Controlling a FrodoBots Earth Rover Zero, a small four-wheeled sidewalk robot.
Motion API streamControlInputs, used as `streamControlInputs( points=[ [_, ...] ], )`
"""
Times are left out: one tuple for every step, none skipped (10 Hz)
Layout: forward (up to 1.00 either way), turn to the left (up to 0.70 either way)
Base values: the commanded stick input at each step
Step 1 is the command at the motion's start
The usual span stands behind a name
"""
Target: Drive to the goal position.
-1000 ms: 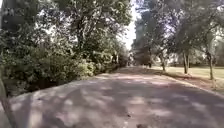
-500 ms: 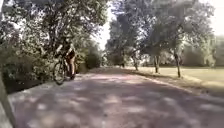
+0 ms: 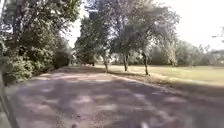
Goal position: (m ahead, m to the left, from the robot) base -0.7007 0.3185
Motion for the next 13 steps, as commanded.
streamControlInputs(
  points=[
    [0.0, -0.7],
    [0.0, -0.7],
    [0.0, -0.7],
    [0.0, -0.7],
    [0.0, -0.7],
    [0.0, -0.7],
    [0.0, -0.7],
    [0.0, -0.7],
    [0.0, -0.7],
    [0.0, -0.7],
    [0.0, -0.7],
    [0.0, -0.7],
    [0.0, -0.7]
  ],
)
